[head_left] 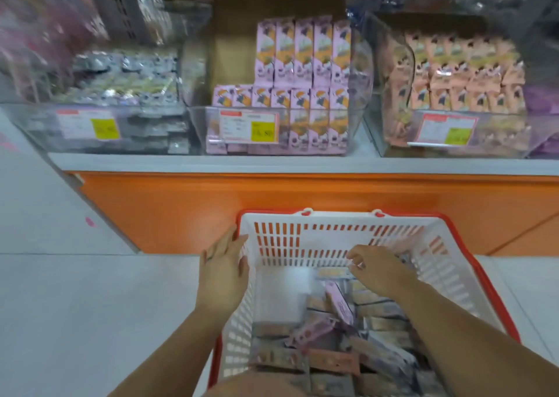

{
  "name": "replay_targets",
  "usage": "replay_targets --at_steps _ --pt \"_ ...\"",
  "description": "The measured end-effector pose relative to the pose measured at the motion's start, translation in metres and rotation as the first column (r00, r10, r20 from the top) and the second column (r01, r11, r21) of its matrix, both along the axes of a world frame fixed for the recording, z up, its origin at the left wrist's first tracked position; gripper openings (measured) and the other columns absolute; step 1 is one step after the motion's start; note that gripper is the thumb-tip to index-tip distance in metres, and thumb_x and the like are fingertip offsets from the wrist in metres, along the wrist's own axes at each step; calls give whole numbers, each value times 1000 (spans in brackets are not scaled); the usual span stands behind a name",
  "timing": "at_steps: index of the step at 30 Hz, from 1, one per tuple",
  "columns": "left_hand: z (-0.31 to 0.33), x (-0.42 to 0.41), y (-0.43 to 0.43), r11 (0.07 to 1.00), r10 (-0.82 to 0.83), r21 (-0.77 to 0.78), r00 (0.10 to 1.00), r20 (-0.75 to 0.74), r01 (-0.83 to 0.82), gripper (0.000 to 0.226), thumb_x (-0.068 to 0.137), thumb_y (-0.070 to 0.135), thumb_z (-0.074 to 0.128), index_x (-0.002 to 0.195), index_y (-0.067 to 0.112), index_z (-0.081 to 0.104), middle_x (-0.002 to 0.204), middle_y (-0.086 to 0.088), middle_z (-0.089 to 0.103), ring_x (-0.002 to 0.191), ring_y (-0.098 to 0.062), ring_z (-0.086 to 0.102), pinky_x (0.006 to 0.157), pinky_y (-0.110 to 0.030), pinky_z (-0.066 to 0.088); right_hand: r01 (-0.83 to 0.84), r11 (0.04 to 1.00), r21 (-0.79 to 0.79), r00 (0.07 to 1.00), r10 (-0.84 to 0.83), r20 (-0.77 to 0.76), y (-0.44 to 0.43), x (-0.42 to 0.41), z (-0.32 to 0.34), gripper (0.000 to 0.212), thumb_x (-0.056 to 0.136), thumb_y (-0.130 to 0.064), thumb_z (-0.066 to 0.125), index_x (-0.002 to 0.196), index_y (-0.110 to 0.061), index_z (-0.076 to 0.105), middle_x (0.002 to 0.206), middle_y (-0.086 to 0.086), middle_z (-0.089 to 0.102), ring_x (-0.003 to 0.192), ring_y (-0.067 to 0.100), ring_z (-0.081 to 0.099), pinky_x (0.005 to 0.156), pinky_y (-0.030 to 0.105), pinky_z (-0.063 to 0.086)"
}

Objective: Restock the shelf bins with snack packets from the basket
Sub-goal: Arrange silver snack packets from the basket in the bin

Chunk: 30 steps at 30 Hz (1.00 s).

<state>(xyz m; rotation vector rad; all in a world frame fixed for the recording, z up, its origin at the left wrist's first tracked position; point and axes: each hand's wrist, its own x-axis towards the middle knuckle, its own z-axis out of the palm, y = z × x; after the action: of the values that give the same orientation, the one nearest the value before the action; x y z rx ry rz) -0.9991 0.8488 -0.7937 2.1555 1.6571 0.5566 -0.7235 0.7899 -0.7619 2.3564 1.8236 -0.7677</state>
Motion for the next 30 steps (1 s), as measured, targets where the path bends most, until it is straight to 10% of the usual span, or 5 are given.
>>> replay_targets --at_steps 5,11,17,30 --pt "-3 3 -1 1000 22 10 1000 -4 -22 41 90 5 51 129 16 57 149 -4 40 132 -25 42 110 -44 30 107 979 -176 994 -112 -18 -2 27 -59 46 96 -18 51 141 -15 41 141 10 47 107 20 58 83 27 49" --pt "-3 4 -3 999 29 16 999 33 -29 39 89 1 50 124 14 61 148 -3 41 128 -25 47 109 -44 35 139 943 -303 971 -70 228 -17 38 -119 68 94 -28 52 151 -19 16 158 4 16 143 32 14 112 47 28" --pt "-5 2 -4 999 36 7 998 50 -36 37 89 1 48 120 15 62 148 0 41 128 -27 47 106 -48 39 140 928 -344 946 -23 324 -21 28 -126 64 97 -27 50 149 -16 14 152 7 29 144 33 9 110 44 28" --pt "-3 4 -4 999 45 2 999 -1 -45 35 90 0 48 119 15 63 149 -2 40 119 -31 52 109 -49 33 87 926 -367 935 51 351 -11 21 -90 22 90 -6 49 107 -19 54 112 8 56 104 25 53 88 35 44"
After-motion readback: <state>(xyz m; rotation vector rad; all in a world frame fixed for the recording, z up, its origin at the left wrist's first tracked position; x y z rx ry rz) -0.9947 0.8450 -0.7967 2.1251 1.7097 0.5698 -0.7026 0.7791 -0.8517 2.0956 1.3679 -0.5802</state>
